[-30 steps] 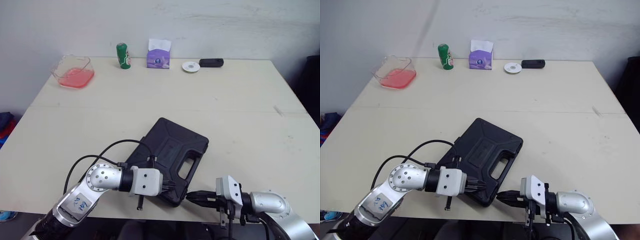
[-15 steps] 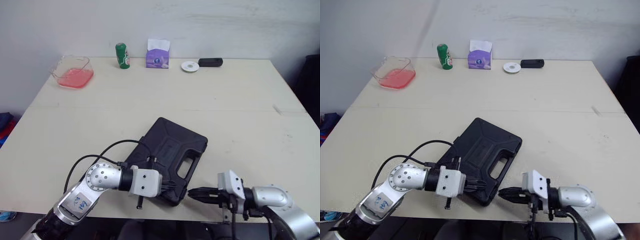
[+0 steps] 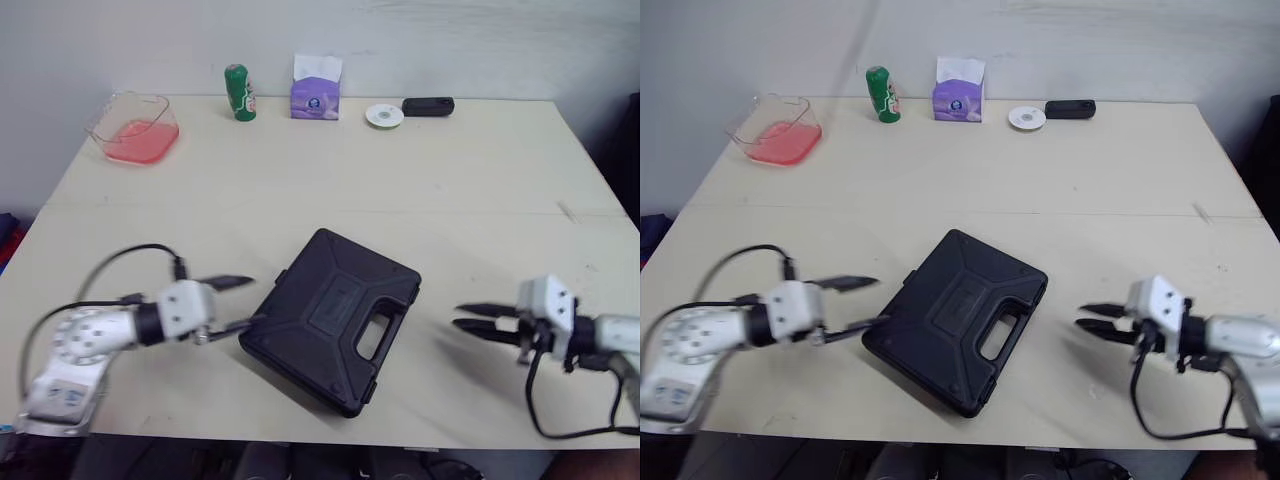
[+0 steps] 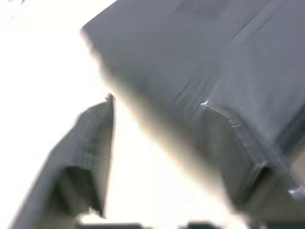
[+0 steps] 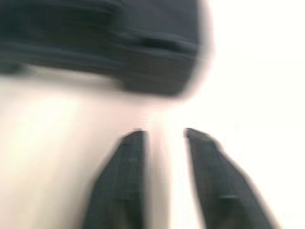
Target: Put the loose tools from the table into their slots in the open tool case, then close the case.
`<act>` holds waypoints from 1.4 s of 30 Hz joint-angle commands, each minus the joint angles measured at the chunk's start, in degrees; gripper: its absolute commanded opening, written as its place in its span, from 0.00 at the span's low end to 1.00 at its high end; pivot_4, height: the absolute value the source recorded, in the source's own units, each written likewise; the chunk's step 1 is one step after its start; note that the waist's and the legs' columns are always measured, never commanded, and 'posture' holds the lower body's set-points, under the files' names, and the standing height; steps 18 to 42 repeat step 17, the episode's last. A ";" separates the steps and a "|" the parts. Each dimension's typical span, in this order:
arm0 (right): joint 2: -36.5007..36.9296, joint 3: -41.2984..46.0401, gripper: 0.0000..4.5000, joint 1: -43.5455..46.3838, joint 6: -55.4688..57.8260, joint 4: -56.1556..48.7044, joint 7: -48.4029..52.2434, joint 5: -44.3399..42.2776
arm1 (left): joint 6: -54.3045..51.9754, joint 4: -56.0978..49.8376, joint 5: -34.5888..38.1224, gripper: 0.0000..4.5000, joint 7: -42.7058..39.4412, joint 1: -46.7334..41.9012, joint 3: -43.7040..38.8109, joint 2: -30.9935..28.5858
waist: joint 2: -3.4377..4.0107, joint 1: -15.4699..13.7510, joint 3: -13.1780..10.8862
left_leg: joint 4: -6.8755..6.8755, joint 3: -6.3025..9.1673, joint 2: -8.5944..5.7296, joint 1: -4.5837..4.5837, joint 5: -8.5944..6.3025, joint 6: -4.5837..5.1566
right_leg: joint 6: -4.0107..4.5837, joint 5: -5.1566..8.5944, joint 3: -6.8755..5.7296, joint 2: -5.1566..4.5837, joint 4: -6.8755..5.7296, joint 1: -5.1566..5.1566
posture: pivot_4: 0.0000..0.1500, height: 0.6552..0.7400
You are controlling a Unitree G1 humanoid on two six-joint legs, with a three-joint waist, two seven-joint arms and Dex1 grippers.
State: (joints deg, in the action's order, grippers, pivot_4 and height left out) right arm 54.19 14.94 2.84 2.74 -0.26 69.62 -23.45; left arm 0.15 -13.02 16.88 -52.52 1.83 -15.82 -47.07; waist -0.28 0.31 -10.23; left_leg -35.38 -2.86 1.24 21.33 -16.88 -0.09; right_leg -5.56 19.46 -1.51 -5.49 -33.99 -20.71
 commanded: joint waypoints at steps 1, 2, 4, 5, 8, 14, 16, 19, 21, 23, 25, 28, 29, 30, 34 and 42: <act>1.57 2.28 0.79 3.83 -4.67 7.10 0.89 1.45 | -3.66 5.41 2.97 1.00 1.28 3.80 -9.57 -0.95 | -0.03 0.02 -0.07 | 0.00 -0.02 -0.01 0.00 0.00 0.01 | 0.00 0.00 0.01 0.00 -0.01 0.00 | 1.00 1.00; 1.59 2.43 0.90 4.67 -5.60 8.70 1.01 1.76 | -4.09 6.49 2.97 1.00 1.49 4.84 -11.24 -1.09 | -0.06 0.05 -0.09 | -0.02 -0.03 -0.01 0.01 -0.01 0.01 | -0.01 0.00 0.01 0.00 -0.02 0.00 | 1.00 1.00; 1.72 2.21 0.99 5.73 -7.47 11.00 1.36 2.59 | -5.76 8.20 2.35 1.00 2.31 6.90 -13.95 -1.56 | -0.13 0.09 -0.13 | -0.05 -0.06 0.00 0.01 -0.02 0.03 | -0.01 -0.01 0.00 -0.01 -0.04 -0.02 | 1.00 1.00; 1.74 2.03 0.99 5.98 -8.32 11.76 1.58 2.95 | -6.12 8.85 2.09 1.00 2.66 7.54 -14.85 -1.61 | -0.13 0.08 -0.14 | -0.05 -0.07 0.00 0.01 -0.03 0.04 | -0.01 -0.01 -0.01 -0.01 -0.05 -0.01 | 1.00 1.00; 2.06 1.55 0.99 9.87 -10.84 16.25 0.67 4.71 | -4.06 13.45 0.06 1.00 4.02 9.00 -17.91 -2.12 | -0.12 0.02 -0.15 | -0.12 -0.07 -0.01 0.01 -0.06 0.03 | -0.03 -0.01 0.00 -0.06 -0.13 -0.02 | 1.00 1.00; 0.75 -0.11 0.99 17.47 -14.33 23.07 -1.08 7.21 | 0.37 17.65 -2.09 1.00 6.19 6.72 -17.19 -1.41 | -0.12 0.61 -0.16 | -0.24 -0.12 -0.01 0.01 -0.15 0.20 | -0.02 -0.02 0.11 -0.12 -0.57 -0.25 | 1.00 1.00; 0.29 -0.25 0.99 18.11 -15.07 23.90 -1.60 7.39 | 0.52 17.52 -1.56 1.00 6.33 6.38 -17.05 -0.76 | -0.12 0.74 -0.15 | -0.25 -0.12 -0.01 0.07 -0.10 0.14 | 0.00 -0.01 0.13 -0.13 -0.71 -0.37 | 1.00 1.00; -0.42 -0.39 0.99 18.84 -15.46 24.54 -2.58 7.60 | 0.73 17.00 -1.67 1.00 6.29 6.78 -16.75 -0.42 | -0.12 0.74 -0.15 | -0.24 -0.13 -0.01 0.11 -0.08 0.11 | 0.00 0.00 0.13 -0.13 -0.77 -0.45 | 1.00 1.00; -0.42 -0.39 0.99 18.84 -15.46 24.54 -2.58 7.60 | 0.73 17.00 -1.67 1.00 6.29 6.78 -16.75 -0.42 | -0.12 0.74 -0.15 | -0.24 -0.13 -0.01 0.11 -0.08 0.11 | 0.00 0.00 0.13 -0.13 -0.77 -0.45 | 1.00 1.00; -0.42 -0.39 0.99 18.84 -15.46 24.54 -2.58 7.60 | 0.73 17.00 -1.67 1.00 6.29 6.78 -16.75 -0.42 | -0.12 0.74 -0.15 | -0.24 -0.13 -0.01 0.11 -0.08 0.11 | 0.00 0.00 0.13 -0.13 -0.77 -0.45 | 1.00 1.00; -0.42 -0.39 0.99 18.84 -15.46 24.54 -2.58 7.60 | 0.73 17.00 -1.67 1.00 6.29 6.78 -16.75 -0.42 | -0.12 0.74 -0.15 | -0.24 -0.13 -0.01 0.11 -0.08 0.11 | 0.00 0.00 0.13 -0.13 -0.77 -0.45 | 1.00 1.00; -0.42 -0.39 0.99 18.84 -15.46 24.54 -2.58 7.60 | 0.73 17.00 -1.67 1.00 6.29 6.78 -16.75 -0.42 | -0.12 0.74 -0.15 | -0.24 -0.13 -0.01 0.11 -0.08 0.11 | 0.00 0.00 0.13 -0.13 -0.77 -0.45 | 1.00 1.00; -0.42 -0.39 0.99 18.84 -15.46 24.54 -2.58 7.60 | 0.73 17.00 -1.67 1.00 6.29 6.78 -16.75 -0.42 | -0.12 0.74 -0.15 | -0.24 -0.13 -0.01 0.11 -0.08 0.11 | 0.00 0.00 0.13 -0.13 -0.77 -0.45 | 1.00 1.00; -0.42 -0.39 0.99 18.84 -15.46 24.54 -2.58 7.60 | 0.73 17.00 -1.67 1.00 6.29 6.78 -16.75 -0.42 | -0.12 0.74 -0.15 | -0.24 -0.13 -0.01 0.11 -0.08 0.11 | 0.00 0.00 0.13 -0.13 -0.77 -0.45 | 1.00 1.00; -0.42 -0.39 0.99 18.84 -15.46 24.54 -2.58 7.60 | 0.73 17.00 -1.67 1.00 6.29 6.78 -16.75 -0.42 | -0.12 0.74 -0.15 | -0.24 -0.13 -0.01 0.11 -0.08 0.11 | 0.00 0.00 0.13 -0.13 -0.77 -0.45 | 1.00 1.00; -0.42 -0.39 0.99 18.84 -15.46 24.54 -2.58 7.60 | 0.73 17.00 -1.67 1.00 6.29 6.78 -16.75 -0.42 | -0.12 0.74 -0.15 | -0.24 -0.13 -0.01 0.11 -0.08 0.11 | 0.00 0.00 0.13 -0.13 -0.77 -0.45 | 1.00 1.00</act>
